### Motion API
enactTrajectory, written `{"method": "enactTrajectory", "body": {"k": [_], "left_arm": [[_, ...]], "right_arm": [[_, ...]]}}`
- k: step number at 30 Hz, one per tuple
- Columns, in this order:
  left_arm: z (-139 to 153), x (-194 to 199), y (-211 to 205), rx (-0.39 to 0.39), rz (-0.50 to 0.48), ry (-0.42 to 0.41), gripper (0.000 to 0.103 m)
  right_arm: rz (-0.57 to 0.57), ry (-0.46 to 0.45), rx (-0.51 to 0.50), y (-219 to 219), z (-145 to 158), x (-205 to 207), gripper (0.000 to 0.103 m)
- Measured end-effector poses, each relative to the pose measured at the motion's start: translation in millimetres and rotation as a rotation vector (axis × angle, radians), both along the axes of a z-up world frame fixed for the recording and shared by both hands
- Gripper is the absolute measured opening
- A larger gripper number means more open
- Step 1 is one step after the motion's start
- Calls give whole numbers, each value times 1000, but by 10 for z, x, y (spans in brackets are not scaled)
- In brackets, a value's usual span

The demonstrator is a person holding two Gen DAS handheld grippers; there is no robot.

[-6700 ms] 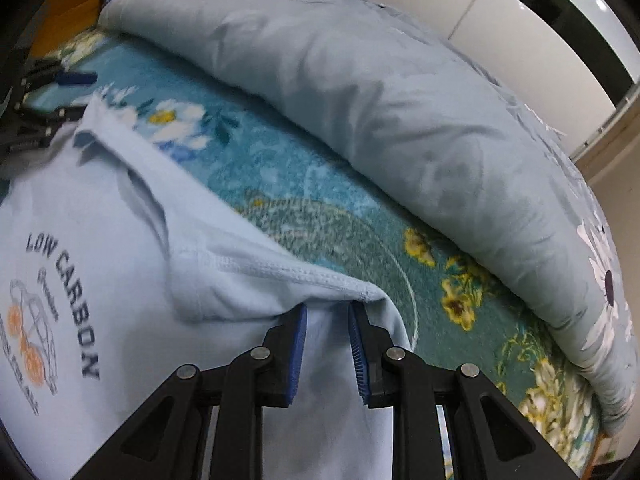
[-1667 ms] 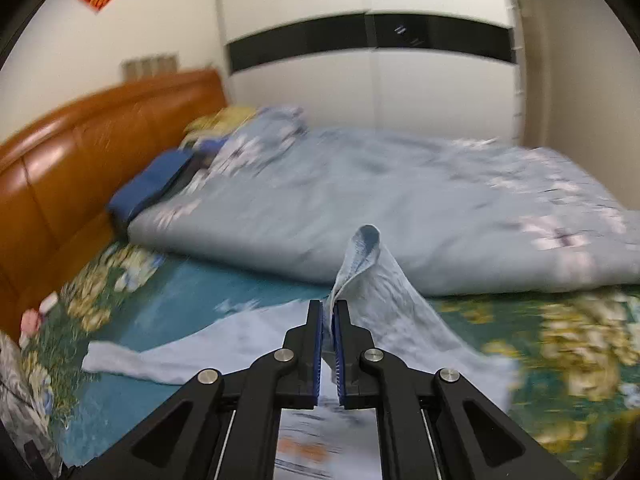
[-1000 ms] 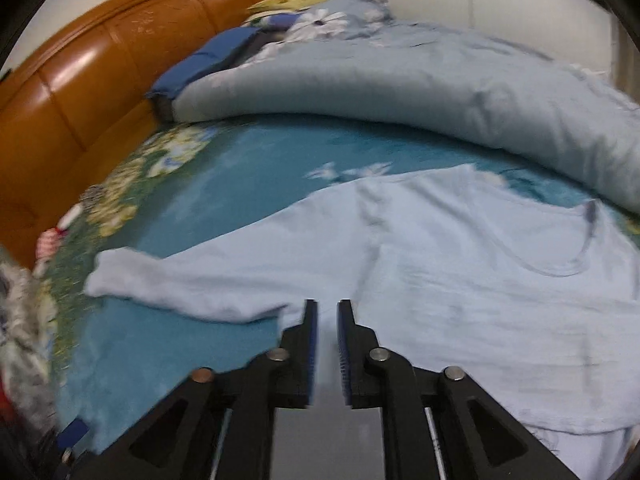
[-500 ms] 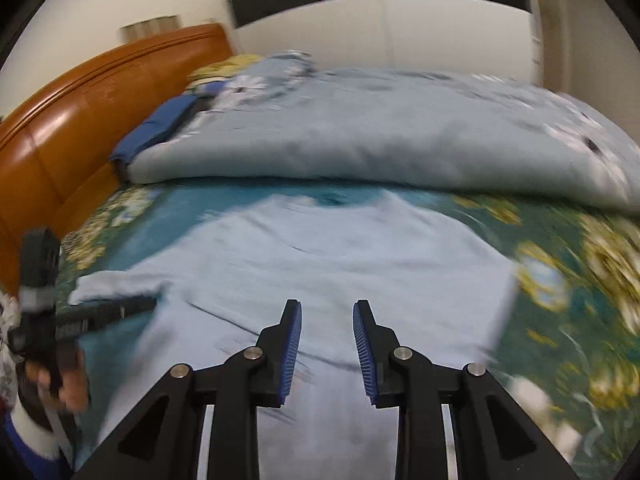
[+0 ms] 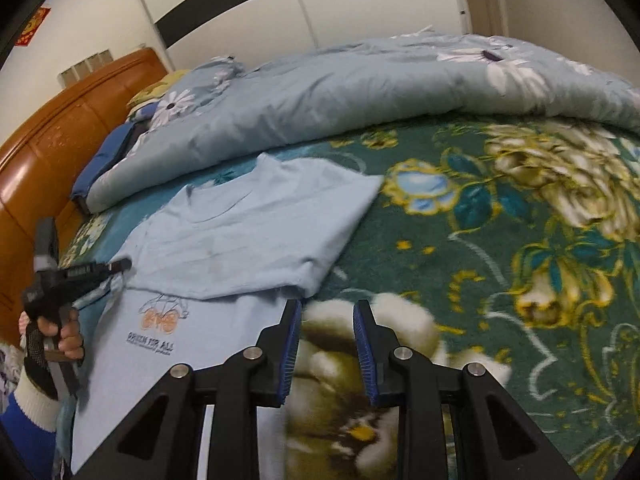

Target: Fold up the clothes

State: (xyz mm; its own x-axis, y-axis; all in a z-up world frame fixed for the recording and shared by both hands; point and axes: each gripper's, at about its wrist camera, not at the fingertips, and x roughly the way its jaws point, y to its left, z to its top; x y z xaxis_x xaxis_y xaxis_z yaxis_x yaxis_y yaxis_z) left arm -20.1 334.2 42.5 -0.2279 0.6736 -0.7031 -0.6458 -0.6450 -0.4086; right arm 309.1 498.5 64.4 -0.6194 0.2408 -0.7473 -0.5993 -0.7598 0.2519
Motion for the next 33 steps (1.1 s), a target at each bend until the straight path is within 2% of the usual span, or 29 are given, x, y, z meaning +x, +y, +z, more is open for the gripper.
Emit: {"method": "enactTrajectory", "body": {"k": [3, 9, 12, 14, 16, 18, 20, 22, 26, 30, 31, 32, 33], "left_arm": [[335, -57, -57, 59, 2, 79, 0], [357, -272, -259, 47, 64, 105, 0], [127, -332, -335, 6, 72, 35, 0], [3, -296, -378, 13, 36, -37, 0], [-55, -239, -353, 8, -2, -71, 1], [-111, -184, -324, 3, -38, -105, 8], [-153, -182, -260, -5, -48, -116, 27], [-199, -184, -206, -3, -52, -141, 33], [-269, -139, -125, -58, -50, -140, 33], [-246, -103, -118, -49, -31, -104, 31], [-248, -97, -96, -63, -24, -91, 8], [-250, -91, -74, -76, -17, -79, 3], [-249, -83, -51, -87, -11, -67, 3]], "right_arm": [[53, -30, 18, -90, -60, -192, 30], [50, -75, 51, -122, -217, -461, 30], [34, -79, 67, -107, -251, -494, 30], [31, -78, 73, -112, -247, -480, 30], [41, -86, 92, -141, -235, -465, 30], [44, -89, 95, -161, -224, -454, 30], [46, -91, 98, -181, -212, -444, 30], [47, -88, 95, -192, -208, -433, 30], [53, -93, 101, -220, -202, -404, 30], [53, -90, 106, -224, -186, -381, 30], [53, -89, 104, -220, -186, -380, 30], [53, -88, 99, -216, -190, -381, 30], [52, -87, 95, -212, -194, -384, 30]]}}
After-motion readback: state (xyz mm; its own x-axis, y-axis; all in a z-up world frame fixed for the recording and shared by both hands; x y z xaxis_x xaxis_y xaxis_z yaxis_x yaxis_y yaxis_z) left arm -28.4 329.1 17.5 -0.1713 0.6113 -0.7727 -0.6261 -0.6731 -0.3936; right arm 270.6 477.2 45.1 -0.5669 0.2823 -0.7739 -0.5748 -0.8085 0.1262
